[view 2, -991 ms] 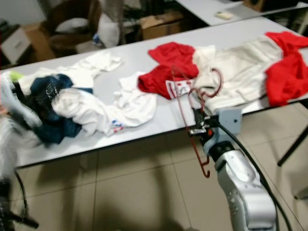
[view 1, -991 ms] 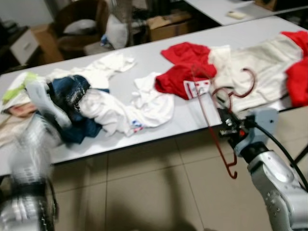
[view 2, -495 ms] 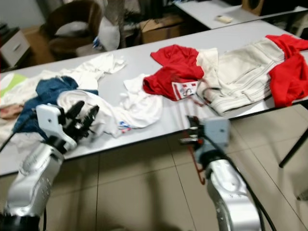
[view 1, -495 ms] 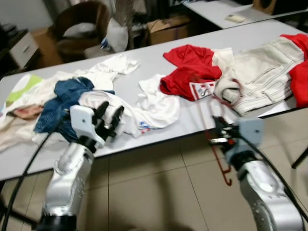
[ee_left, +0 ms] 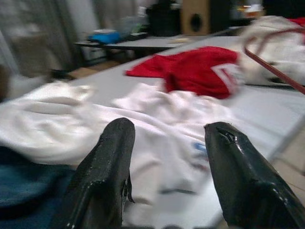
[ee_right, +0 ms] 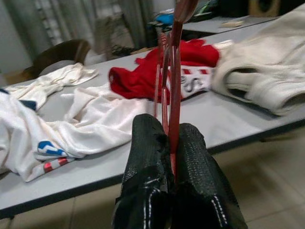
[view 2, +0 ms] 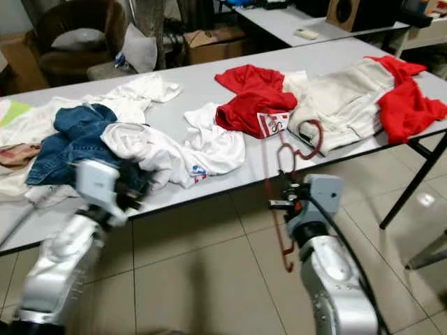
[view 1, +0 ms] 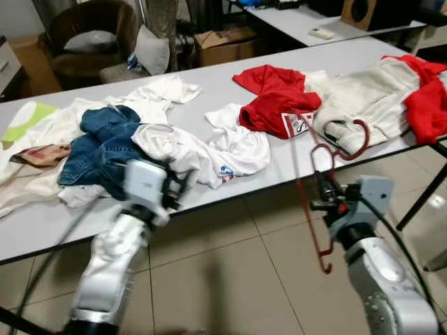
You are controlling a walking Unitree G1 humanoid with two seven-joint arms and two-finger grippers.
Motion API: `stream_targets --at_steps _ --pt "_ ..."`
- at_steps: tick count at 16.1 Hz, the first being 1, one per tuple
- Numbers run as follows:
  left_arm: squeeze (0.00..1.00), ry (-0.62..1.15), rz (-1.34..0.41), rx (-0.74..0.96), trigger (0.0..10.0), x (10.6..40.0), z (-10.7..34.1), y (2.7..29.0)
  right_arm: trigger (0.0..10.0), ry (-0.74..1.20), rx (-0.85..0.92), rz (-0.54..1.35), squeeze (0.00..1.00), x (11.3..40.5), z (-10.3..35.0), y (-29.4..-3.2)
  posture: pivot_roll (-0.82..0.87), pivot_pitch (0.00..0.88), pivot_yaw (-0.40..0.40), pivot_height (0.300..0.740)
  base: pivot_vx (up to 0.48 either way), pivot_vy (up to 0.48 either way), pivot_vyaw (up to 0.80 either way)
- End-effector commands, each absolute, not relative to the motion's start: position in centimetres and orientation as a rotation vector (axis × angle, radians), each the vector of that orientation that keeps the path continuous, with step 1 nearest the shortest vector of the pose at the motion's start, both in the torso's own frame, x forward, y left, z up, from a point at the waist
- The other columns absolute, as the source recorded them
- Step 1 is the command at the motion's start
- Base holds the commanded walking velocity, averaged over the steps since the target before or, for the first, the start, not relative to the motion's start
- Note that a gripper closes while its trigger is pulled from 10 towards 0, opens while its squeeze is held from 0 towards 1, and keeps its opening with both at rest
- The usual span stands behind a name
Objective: Hang hanger
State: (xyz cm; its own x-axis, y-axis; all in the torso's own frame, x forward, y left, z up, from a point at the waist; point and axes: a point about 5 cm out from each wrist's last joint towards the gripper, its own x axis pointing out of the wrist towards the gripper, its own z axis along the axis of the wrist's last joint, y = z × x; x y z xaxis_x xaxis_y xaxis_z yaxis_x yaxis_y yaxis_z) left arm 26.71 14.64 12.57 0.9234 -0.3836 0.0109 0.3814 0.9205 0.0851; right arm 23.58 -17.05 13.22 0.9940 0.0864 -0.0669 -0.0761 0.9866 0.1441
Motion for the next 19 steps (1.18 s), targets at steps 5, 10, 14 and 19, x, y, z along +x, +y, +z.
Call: stream_targets --at_steps 5,10,14,19 --pt "0.00 -0.018 -0.353 0.028 10.0 27.6 12.2 14.6 10.0 0.060 0.070 0.090 0.00 22.8 13.7 -17.2 -0.15 0.003 0.143 0.740 0.000 0.000 0.00" --pt "0.00 0.015 -0.323 -0.045 10.0 27.2 11.4 14.5 10.0 0.048 0.023 0.100 0.00 23.0 13.5 -17.2 -0.14 0.007 0.116 0.740 0.101 0.000 0.00" --pt "0.00 0.024 -0.286 -0.020 10.0 25.8 10.9 14.9 10.0 0.054 0.004 0.162 0.00 23.3 13.9 -17.1 -0.13 0.022 0.054 0.740 0.318 0.000 0.00" --pt "0.00 -0.047 -0.259 0.018 10.0 26.0 12.3 15.2 10.0 0.025 -0.011 0.273 0.00 24.5 14.5 -16.2 -0.11 0.020 0.010 0.740 0.361 0.000 0.00"
